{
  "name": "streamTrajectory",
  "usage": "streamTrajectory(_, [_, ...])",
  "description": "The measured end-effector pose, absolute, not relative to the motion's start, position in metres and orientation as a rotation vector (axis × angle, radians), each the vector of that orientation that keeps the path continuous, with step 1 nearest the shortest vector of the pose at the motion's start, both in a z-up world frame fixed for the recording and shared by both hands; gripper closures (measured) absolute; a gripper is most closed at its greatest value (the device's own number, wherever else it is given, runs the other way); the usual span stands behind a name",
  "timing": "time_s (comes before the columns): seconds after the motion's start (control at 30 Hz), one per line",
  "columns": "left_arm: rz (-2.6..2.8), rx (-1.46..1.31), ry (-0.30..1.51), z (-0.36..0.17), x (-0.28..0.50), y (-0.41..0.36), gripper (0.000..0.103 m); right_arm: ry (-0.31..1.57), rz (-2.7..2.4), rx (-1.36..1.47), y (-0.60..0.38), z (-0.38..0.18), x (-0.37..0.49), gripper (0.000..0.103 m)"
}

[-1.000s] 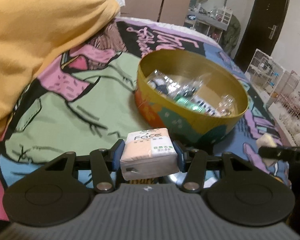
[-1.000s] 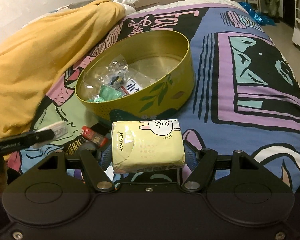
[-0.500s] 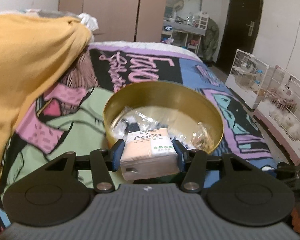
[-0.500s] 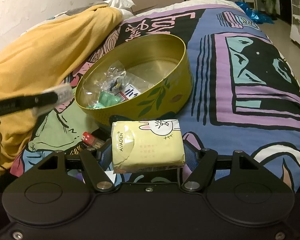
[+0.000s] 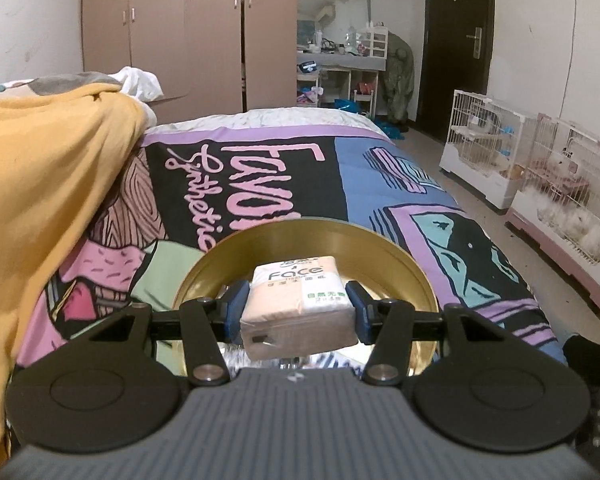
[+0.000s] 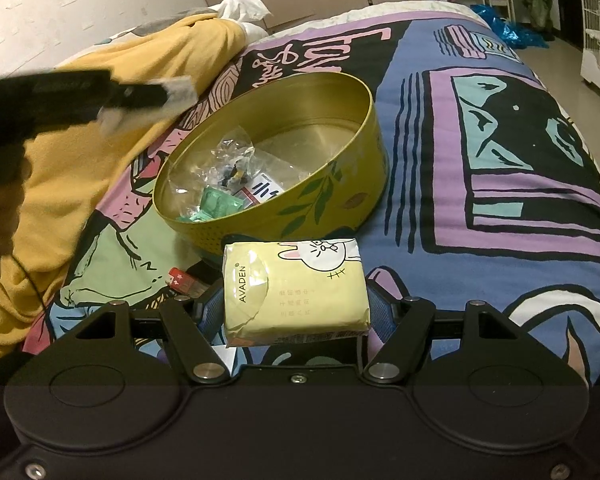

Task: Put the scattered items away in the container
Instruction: 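Carry the Face pack over the tin and open the left tool while the right holds the AVADEN pack, then grasp the dark round earbud case with the left tool while the right holds the AVADEN pack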

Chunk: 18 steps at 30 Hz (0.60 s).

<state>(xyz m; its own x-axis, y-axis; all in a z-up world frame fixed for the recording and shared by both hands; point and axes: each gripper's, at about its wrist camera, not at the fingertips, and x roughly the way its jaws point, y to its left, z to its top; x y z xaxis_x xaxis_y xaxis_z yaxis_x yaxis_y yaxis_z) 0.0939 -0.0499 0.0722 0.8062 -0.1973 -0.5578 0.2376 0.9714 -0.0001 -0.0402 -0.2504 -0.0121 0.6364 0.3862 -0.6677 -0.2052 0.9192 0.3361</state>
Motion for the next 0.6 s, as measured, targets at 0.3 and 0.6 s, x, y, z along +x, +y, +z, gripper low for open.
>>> streamTrajectory(0.3, [-0.214,-0.002,0.590,0.069,0.121,-0.044,0.002,0.805,0.336,0.253,-0.254,-0.011,-0.041,0.035])
streamTrajectory(0.6, [-0.263,0.115,0.728,0.019,0.075,-0.022,0.003,0.792,0.309,0.289,-0.260,-0.010,-0.040,0.035])
